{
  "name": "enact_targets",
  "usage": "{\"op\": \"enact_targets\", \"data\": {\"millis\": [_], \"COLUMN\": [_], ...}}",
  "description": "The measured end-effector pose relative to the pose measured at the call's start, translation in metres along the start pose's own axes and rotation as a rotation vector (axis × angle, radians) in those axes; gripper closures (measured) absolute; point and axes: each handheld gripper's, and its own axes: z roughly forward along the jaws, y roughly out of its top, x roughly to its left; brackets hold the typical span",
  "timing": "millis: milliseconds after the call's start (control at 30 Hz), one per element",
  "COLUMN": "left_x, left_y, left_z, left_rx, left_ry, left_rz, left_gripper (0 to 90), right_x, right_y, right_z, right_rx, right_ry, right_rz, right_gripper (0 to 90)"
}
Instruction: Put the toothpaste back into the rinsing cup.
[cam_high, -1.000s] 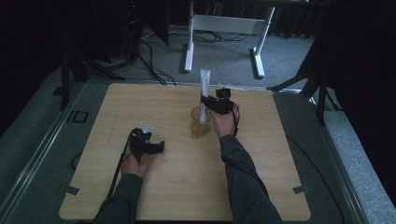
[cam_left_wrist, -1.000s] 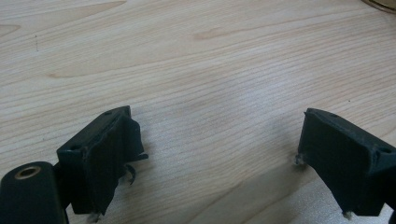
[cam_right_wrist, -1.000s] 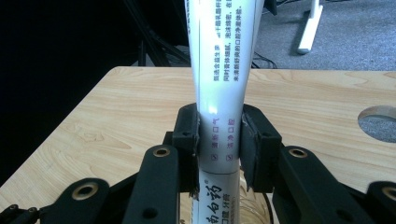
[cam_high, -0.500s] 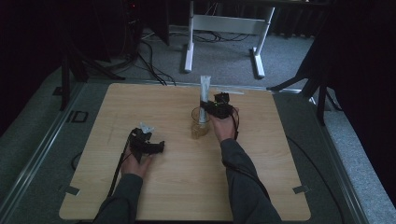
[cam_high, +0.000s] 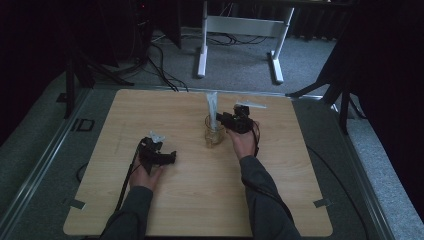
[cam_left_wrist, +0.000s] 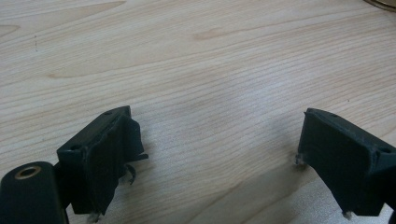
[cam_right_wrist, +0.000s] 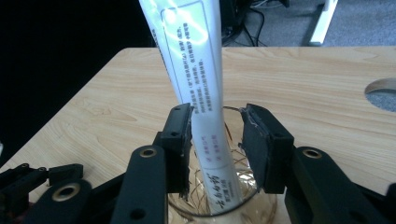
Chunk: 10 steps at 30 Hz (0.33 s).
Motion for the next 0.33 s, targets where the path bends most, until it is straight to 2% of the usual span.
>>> {"op": "enact_targets", "data": {"millis": [133, 333], "left_x": [0.0, 0.0], "left_y": [0.0, 0.0], "left_z": [0.0, 0.0], "left_rx": [0.0, -0.001], "left_ry": [0.0, 0.001], "left_rz": [0.0, -0.001], "left_gripper": [10.6, 10.6], "right_x": [-0.003, -0.015], "right_y": [0.0, 0.0], "right_z": [-0.012, -0.031], "right_rx": [-0.023, -0.028], "right_ry": [0.002, -0.011], "right_rz": [0.004, 0.016], "right_gripper": [58.8, 56.2]}}
